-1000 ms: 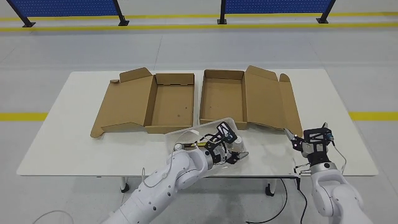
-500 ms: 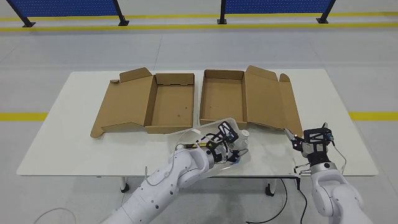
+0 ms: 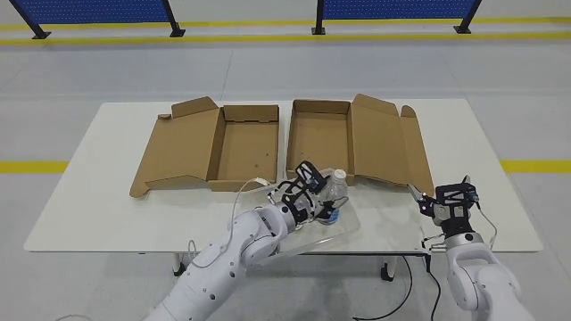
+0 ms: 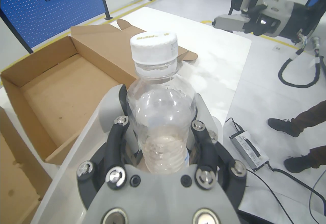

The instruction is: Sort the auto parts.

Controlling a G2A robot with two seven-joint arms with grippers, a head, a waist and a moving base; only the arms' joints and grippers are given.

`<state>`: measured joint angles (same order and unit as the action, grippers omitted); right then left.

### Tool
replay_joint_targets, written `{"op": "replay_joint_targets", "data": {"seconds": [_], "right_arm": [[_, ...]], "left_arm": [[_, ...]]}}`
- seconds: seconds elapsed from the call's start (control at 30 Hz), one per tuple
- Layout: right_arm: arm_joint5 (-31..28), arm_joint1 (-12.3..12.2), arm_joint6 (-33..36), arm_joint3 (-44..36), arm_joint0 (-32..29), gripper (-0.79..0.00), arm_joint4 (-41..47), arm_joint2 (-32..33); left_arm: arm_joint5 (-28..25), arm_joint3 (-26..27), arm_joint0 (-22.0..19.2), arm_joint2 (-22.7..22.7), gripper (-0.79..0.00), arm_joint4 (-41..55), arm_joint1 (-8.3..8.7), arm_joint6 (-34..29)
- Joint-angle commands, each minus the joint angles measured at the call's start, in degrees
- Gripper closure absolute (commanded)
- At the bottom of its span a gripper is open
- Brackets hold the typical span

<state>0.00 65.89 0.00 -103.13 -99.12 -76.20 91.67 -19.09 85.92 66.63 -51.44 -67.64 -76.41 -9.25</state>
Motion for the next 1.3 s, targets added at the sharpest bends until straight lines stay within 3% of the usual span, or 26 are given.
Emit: {"op": "replay_joint_targets", "data": {"seconds": [0.0,0.3,0.53,0.87,1.27], "right_arm": [[0.0,0.0,0.0,0.0,0.0,-0.785,0.0,0.0],[0.0,0.0,0.0,0.0,0.0,-0.785,0.0,0.0],[0.0,0.0,0.0,0.0,0.0,-0.785,0.0,0.0],[0.0,0.0,0.0,0.0,0.0,-0.785,0.0,0.0],[0.0,0.0,0.0,0.0,0.0,-0.785,0.0,0.0]], "left_arm": [[0.2,2.7,1.5,-2.6,0.0,-0.2,0.64,-0.2],[2.1,14.4,8.0,-14.2,0.0,-1.9,3.03,-0.5],[4.6,16.7,9.0,-19.7,0.0,-4.7,3.82,-0.5],[9.3,12.9,7.2,-20.5,0.0,-7.9,3.68,1.3],[15.7,0.9,2.6,-19.4,0.0,-8.4,2.75,5.7]]}}
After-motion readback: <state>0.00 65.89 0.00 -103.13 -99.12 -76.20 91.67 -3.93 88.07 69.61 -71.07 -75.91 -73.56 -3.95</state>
